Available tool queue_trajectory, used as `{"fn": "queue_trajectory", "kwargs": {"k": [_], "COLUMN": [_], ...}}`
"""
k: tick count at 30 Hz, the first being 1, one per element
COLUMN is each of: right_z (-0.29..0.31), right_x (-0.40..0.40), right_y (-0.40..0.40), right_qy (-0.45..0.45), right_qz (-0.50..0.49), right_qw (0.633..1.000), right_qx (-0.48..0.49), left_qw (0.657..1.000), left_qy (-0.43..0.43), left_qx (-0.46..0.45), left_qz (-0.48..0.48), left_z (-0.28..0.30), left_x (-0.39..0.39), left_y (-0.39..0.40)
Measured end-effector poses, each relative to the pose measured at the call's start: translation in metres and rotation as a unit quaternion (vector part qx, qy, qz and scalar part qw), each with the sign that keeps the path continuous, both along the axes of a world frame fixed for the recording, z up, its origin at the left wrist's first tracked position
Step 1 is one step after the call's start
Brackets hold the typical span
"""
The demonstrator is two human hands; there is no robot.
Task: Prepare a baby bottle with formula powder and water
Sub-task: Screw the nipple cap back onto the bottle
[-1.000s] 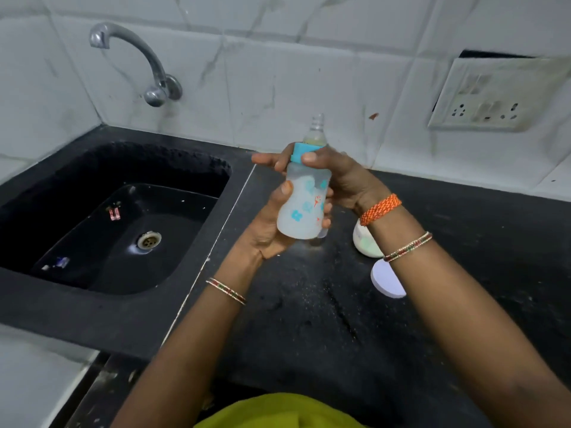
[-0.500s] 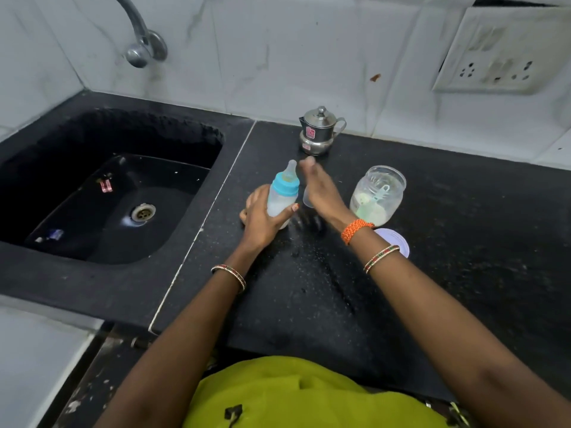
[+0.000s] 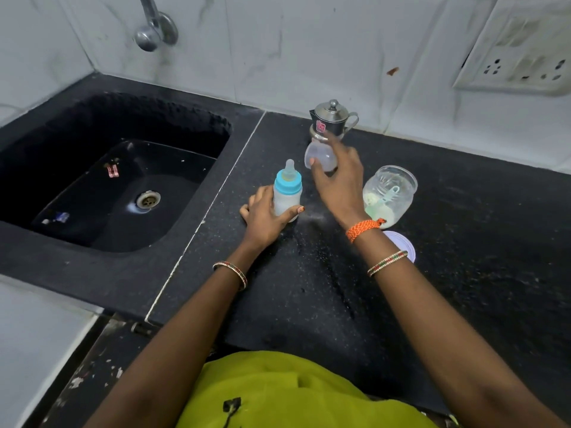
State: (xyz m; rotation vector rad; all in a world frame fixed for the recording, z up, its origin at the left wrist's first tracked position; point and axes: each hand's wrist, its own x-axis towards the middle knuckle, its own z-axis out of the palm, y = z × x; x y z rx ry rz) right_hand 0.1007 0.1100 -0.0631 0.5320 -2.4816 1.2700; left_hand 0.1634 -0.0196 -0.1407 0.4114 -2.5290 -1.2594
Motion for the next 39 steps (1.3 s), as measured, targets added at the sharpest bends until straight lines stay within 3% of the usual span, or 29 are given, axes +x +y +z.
{"fn": "queue_trajectory", "kwargs": {"k": [2, 5, 12, 19, 26, 33, 36, 38, 39], "right_z": [0.013, 0.025, 0.01, -0.016, -0.038, -0.044, -0.036, -0.023, -0.014], "right_x": [0.01, 0.022, 0.022, 0.021, 0.016, 0.035, 0.03, 0.03, 0.03], "right_y": [-0.004, -0.007, -0.018, -0.033, -0.047, -0.02, -0.016, -0.014, -0.011], "right_qy": [0.026, 0.032, 0.035, 0.115, 0.188, 0.052, -0.006, -0.078, -0.124], "right_qz": [0.024, 0.043, 0.127, 0.069, 0.025, 0.085, 0.123, 0.136, 0.129], "right_qw": [0.994, 0.991, 0.991, 0.991, 0.981, 0.99, 0.989, 0.988, 0.979], "right_qx": [-0.102, -0.127, 0.011, 0.03, 0.05, 0.099, 0.083, -0.002, -0.093], "left_qw": [1.0, 1.0, 1.0, 1.0, 0.996, 0.999, 0.995, 0.988, 0.989], "left_qy": [-0.006, 0.0, 0.017, 0.024, 0.033, -0.007, -0.036, -0.057, -0.048], "left_qx": [-0.002, -0.002, -0.001, 0.011, 0.085, 0.025, -0.053, -0.071, -0.032], "left_qz": [0.002, 0.007, 0.003, 0.013, 0.021, -0.021, -0.077, -0.125, -0.137], "left_z": [-0.001, -0.002, 0.002, 0.0, -0.001, 0.008, 0.019, 0.026, 0.034], "left_x": [0.0, 0.0, 0.003, 0.0, 0.0, 0.005, 0.01, 0.013, 0.014], "left_y": [0.002, 0.002, 0.003, 0.002, 0.0, -0.007, -0.02, -0.034, -0.039]}}
